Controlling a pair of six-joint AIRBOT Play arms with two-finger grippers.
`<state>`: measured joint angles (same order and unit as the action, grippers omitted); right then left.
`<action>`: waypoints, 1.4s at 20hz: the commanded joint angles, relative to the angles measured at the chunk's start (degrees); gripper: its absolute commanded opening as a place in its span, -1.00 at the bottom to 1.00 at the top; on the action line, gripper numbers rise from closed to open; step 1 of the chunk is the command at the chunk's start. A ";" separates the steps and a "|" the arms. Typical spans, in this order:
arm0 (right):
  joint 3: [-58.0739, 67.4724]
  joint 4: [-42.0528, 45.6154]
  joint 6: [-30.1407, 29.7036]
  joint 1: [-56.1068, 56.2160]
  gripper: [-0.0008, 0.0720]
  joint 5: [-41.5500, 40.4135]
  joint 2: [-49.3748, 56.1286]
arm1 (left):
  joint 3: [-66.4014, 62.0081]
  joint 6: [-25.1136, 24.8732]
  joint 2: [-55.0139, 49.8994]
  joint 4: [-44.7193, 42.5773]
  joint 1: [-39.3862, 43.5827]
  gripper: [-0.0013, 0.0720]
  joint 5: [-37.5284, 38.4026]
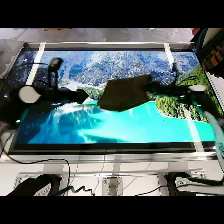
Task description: Fold the clothes and pants, and hang the long-sleeved shirts on hangers.
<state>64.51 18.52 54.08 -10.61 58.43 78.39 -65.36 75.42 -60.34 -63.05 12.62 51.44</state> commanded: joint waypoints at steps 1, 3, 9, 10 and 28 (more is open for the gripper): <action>1.46 8.63 7.13 -10.62 -0.89 -3.02 -9.70 | -1.73 0.00 5.68 -1.18 -0.35 0.93 -0.90; 1.75 19.37 14.23 -17.79 -0.89 -5.29 -13.99 | -1.73 0.00 8.13 -3.19 -0.35 0.93 -0.87; 1.73 50.66 33.64 -39.47 -0.89 1.95 -18.23 | -1.66 0.04 10.99 -8.09 -0.35 0.93 -0.87; 1.73 54.53 37.05 -42.47 -0.89 3.91 -18.23 | -1.66 0.04 10.97 -8.09 -0.35 0.93 -0.87; 1.44 61.53 35.50 -40.92 -0.79 13.20 -16.15 | -1.60 0.04 10.69 -8.09 -0.33 0.93 -0.87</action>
<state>65.93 83.74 94.26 -57.36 72.23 62.19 -66.96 75.46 -49.69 -71.11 12.34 50.59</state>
